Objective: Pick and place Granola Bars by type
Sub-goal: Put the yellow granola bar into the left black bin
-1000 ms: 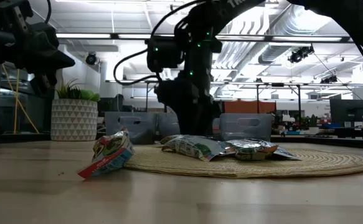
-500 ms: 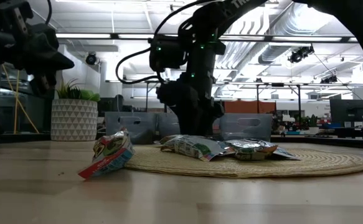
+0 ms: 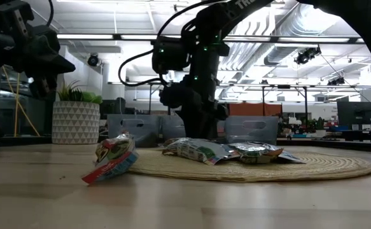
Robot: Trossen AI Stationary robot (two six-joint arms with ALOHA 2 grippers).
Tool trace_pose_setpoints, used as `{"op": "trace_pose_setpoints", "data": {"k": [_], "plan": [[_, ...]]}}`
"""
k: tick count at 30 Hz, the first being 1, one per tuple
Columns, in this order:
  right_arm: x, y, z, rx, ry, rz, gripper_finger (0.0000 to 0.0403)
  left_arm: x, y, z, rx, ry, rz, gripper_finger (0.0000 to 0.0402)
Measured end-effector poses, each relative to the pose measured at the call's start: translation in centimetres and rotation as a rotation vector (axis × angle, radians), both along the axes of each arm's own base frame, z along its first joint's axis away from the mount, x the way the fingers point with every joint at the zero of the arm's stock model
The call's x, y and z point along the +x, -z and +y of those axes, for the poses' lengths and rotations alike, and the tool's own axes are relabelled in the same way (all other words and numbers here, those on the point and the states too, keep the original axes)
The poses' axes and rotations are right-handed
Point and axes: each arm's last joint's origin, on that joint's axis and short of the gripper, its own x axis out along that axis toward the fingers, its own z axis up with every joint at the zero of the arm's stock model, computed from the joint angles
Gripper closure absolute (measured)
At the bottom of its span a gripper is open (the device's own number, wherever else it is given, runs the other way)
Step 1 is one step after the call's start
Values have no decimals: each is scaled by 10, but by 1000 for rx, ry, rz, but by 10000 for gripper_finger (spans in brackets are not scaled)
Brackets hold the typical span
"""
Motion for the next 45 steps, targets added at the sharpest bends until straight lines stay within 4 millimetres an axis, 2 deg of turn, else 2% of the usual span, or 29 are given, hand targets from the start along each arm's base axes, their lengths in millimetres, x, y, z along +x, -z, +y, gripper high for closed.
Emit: {"op": "trace_pose_setpoints", "data": {"k": [6, 15, 20, 27, 34, 39, 45], "plan": [[8, -12, -1, -5, -6, -50, 338, 0, 0, 0, 1, 0, -1, 392], [24, -42, -2, -24, -43, -161, 340, 0, 0, 0, 0, 0, -1, 392], [35, -72, -1, -41, -85, -265, 340, 0, 0, 0, 0, 0, -1, 392], [48, -131, 1, -102, -148, -460, 340, 0, 0, 0, 0, 0, -1, 392], [52, -188, 11, -206, -323, -658, 340, 0, 0, 0, 1, 0, -1, 392], [52, -207, 16, -237, -385, -761, 340, 0, 0, 0, 1, 0, -1, 392], [48, -214, 16, -239, -405, -814, 340, 0, 0, 0, -1, 3, 4, 392]]}}
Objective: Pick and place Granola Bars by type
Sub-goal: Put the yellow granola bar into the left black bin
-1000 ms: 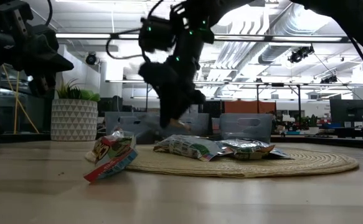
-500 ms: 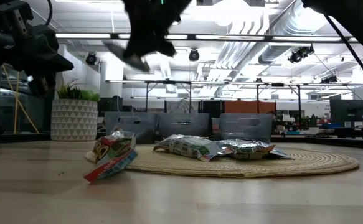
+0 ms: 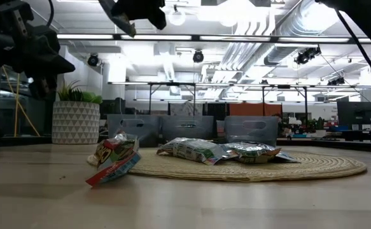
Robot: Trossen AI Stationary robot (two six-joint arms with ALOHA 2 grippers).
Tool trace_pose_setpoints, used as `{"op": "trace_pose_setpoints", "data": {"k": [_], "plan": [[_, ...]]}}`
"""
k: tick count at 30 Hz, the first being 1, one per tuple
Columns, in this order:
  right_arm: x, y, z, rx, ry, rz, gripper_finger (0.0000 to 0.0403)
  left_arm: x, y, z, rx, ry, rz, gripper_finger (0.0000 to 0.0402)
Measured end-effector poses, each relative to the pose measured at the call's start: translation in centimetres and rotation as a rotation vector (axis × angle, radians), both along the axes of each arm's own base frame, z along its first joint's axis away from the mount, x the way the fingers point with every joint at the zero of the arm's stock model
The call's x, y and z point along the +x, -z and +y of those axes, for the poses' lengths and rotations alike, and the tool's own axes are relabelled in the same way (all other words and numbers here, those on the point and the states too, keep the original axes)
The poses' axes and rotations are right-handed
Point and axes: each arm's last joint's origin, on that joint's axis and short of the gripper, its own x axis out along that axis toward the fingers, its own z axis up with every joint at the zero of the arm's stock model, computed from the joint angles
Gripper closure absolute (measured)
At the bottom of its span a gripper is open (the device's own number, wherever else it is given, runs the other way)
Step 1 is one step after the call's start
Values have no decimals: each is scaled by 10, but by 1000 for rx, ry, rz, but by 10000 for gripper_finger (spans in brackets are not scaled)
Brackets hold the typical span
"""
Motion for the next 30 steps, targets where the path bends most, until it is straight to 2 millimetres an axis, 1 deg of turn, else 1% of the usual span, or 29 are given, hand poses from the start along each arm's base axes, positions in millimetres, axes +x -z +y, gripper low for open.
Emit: {"op": "trace_pose_setpoints", "data": {"k": [7, 12, 18, 21, 23, 26, 30], "plan": [[-1, -4, -1, 6, -49, -24, 340, 0, 1, 0, -4, 6, 13, 392], [-4, -3, -3, 5, -59, 1, 341, 0, 1, -1, -8, 25, 12, 392], [-6, -5, -14, -5, -47, -3, 342, 0, 1, -1, -8, 24, 12, 392], [-7, -5, -29, -27, -25, -4, 342, 0, 1, -1, -7, 23, 11, 392], [-9, 0, -44, -67, 13, 8, 342, 0, 1, -1, -7, 22, 11, 392], [-11, 11, -71, -103, 76, 38, 342, 0, 1, -1, -5, 16, 9, 392], [-9, 30, -104, -116, 162, -22, 342, 0, 0, 0, -4, 14, 4, 392]]}}
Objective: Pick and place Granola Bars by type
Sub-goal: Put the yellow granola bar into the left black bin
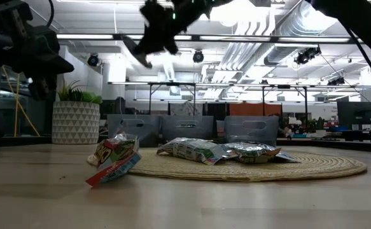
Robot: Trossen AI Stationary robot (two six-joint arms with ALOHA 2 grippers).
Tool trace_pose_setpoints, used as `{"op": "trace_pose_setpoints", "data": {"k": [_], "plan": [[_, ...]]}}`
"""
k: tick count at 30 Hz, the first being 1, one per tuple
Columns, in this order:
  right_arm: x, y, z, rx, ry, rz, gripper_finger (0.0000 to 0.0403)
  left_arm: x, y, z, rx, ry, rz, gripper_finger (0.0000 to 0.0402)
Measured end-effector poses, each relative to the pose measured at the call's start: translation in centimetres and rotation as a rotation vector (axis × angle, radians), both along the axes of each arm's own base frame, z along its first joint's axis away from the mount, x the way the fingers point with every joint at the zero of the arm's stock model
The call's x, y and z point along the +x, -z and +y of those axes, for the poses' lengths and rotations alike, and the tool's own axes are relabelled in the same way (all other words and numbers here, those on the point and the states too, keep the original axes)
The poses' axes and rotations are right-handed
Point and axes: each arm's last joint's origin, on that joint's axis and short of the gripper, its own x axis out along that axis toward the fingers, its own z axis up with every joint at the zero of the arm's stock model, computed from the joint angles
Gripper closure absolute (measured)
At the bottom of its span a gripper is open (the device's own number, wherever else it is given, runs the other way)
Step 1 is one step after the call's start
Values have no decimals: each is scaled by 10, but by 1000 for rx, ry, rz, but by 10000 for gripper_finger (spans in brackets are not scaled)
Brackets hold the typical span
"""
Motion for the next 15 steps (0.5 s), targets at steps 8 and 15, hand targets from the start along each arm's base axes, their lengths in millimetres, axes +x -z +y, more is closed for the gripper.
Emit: {"op": "trace_pose_setpoints", "data": {"k": [8, 15], "plan": [[0, 54, -35, 10, 72, -89, 342, 0, -2, 0, 5, -3, -23, 392], [-7, 92, -38, 29, 56, -49, 342, 0, -2, 0, 5, -3, -21, 392]]}}
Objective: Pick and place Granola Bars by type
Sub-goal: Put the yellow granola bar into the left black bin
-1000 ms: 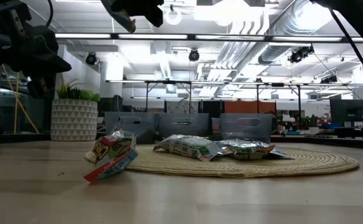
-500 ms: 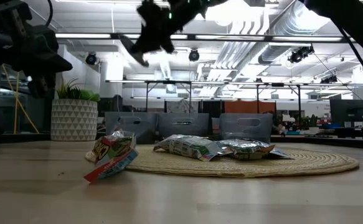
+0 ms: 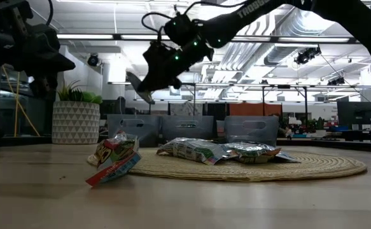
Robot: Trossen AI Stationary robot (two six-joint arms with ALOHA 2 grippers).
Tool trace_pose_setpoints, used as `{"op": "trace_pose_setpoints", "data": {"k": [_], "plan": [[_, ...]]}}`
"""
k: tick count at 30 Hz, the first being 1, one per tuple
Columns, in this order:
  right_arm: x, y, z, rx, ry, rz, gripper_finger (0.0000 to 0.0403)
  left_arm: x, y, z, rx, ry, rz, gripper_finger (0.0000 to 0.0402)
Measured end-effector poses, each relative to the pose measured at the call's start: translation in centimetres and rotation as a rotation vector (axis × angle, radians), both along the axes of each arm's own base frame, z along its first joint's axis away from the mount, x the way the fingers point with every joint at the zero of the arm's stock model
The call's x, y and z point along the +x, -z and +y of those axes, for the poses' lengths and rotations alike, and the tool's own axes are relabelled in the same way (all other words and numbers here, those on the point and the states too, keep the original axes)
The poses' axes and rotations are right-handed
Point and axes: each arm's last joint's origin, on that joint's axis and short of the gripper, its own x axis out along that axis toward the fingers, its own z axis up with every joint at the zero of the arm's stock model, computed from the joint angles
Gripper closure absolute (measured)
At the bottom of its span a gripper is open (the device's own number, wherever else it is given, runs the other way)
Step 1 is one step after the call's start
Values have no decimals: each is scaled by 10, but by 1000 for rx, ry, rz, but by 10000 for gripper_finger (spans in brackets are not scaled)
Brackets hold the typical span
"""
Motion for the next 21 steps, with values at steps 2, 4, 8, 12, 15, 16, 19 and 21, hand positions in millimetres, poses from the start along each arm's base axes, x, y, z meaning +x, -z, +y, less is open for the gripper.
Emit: {"op": "trace_pose_setpoints", "data": {"k": [2, 4, 8, 12, 15, 16, 19, 21], "plan": [[-2, 7, -1, 9, -14, 12, 342, 0, 0, 0, 0, 0, 0, 392], [-5, 13, -2, 19, -15, 30, 342, 0, 0, 0, 2, -13, 1, 392], [-3, 19, -4, 22, -16, 25, 341, 0, 0, 1, 7, -40, 4, 392], [2, 31, -7, 58, -7, 7, 341, 0, 0, 1, 7, -41, 5, 392], [5, 44, -9, 95, 0, 7, 341, 0, 0, 1, 5, -40, 5, 392], [6, 47, -9, 104, 3, 15, 341, 0, 0, 1, 5, -40, 5, 392], [7, 55, -9, 121, -4, 26, 341, 0, 0, 1, 4, -40, 5, 392], [7, 59, -9, 134, -2, 32, 341, 0, 0, 1, 4, -41, 5, 392]]}}
